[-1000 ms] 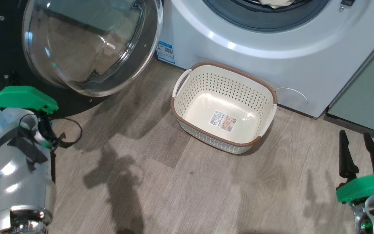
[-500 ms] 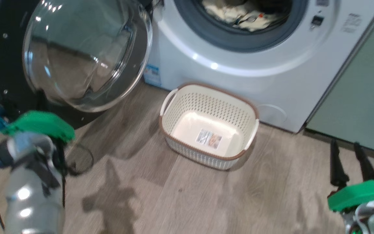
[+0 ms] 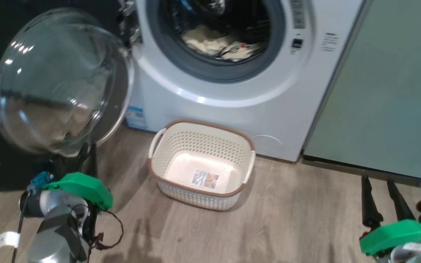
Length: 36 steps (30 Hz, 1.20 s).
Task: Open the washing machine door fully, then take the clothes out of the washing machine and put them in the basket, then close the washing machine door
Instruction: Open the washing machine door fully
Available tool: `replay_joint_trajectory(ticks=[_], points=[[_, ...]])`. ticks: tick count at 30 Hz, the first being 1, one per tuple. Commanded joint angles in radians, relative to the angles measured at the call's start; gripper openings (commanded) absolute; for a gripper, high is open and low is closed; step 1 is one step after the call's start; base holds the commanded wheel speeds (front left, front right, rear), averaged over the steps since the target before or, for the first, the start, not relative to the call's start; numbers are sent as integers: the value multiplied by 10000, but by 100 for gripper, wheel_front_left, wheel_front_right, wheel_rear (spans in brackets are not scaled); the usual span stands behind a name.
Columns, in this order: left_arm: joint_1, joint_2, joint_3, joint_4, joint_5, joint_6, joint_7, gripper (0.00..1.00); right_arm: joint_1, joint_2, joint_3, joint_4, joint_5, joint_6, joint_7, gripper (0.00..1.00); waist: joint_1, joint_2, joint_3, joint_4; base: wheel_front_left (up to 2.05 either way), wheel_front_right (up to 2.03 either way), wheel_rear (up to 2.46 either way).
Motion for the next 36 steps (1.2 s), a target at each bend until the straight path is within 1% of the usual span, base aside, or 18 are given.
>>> replay_joint_trajectory(ticks=[1, 2, 3, 4, 7, 11, 15, 17, 22, 24, 30, 36], points=[[-256, 376, 108, -411, -65, -2, -63, 32, -91, -37, 207, -318, 52, 44, -95, 100, 1, 0, -219, -389, 0, 0, 0], [-192, 412, -27, -490, -89, -6, -63, 49, -64, -34, 198, -339, 30, 44, -95, 100, 1, 0, -259, -512, 0, 0, 0], [-130, 446, -167, -572, -138, -8, -63, 87, -40, -37, 182, -360, 16, 44, -95, 100, 1, 0, -294, -631, 0, 0, 0], [-67, 481, -301, -652, -210, -10, -63, 100, -20, -50, 180, -372, 3, 44, -95, 100, 1, 0, -332, -758, 0, 0, 0], [100, 630, -816, -974, -491, -12, -63, 100, 63, -88, 120, -426, -7, 44, -95, 100, 1, 0, -421, -1103, 0, 0, 0], [332, 970, -1523, -1158, -792, -13, -63, 100, 191, -107, 40, -513, -72, 44, -95, 100, 1, 0, -526, -1543, 0, 0, 0], [478, 1232, -1725, -1188, -1038, -14, -63, 100, 285, -142, -16, -603, -176, 44, -95, 100, 1, 0, -577, -1928, 0, 0, 0], [553, 1348, -1594, -1106, -1046, -13, -63, 100, 336, -184, -13, -658, -278, 44, -95, 100, 1, 0, -601, -2148, 0, 0, 0], [678, 1238, -1241, -1011, -967, 114, -63, 100, 493, -166, -171, -770, -390, 44, -95, 100, 1, 0, -633, -2338, 0, 0, 0], [749, 1255, -1295, -852, -809, 134, -63, 100, 552, -142, -241, -800, -439, 44, -95, 100, 1, 0, -651, -2388, 0, 0, 0], [1002, 928, -924, -1188, -749, 273, -63, 100, 670, -54, -456, -923, -549, 44, -95, 100, 1, 0, -655, -2410, 0, 0, 0], [1245, 827, -709, -1411, -577, 304, -63, 100, 738, 24, -578, -1012, -638, 44, -95, 100, 1, 0, -651, -2375, 0, 0, 0]])
